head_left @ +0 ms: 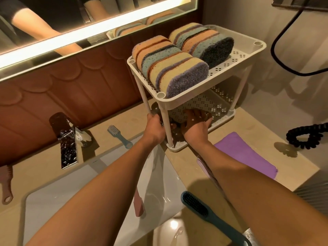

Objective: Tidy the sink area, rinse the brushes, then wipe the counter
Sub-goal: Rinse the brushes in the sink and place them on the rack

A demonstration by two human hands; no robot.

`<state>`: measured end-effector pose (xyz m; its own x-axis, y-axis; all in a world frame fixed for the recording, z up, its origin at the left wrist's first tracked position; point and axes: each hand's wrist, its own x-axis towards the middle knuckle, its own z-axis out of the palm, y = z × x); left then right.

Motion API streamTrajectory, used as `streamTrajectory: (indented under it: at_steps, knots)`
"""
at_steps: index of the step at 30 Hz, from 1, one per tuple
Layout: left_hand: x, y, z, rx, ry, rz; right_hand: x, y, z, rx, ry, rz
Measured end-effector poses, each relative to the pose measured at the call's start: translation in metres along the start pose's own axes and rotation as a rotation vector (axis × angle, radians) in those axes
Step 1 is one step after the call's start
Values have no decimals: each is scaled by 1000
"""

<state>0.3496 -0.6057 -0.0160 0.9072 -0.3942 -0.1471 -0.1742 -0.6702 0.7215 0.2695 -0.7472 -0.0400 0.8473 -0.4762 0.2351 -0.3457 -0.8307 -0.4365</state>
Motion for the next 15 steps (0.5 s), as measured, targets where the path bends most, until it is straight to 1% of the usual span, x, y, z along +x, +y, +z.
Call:
streamTrajectory:
  at_steps: [2, 4, 6, 8, 10, 12, 15]
  knots:
    - [1, -2, 1, 23, 17, 32, -4, -1, 2, -16, 49, -73]
    - [-1, -1, 0, 38, 36, 59, -3, -2, 5, -43, 15, -180]
    - [-4, -2, 1, 65, 54, 59, 0, -6, 5, 10, -138, -223]
    - [-6, -5, 2, 65, 84, 49, 4, -12, 4, 33, -319, -209]
    - [-6, -5, 4, 67, 89, 74, 7, -13, 4, 32, -403, -177]
    - [-8, 1, 3, 86, 85, 88, 7, -12, 3, -13, -407, -196]
    - [-3, -5, 6, 121, 41, 136, 4, -8, 2, -138, -361, -243]
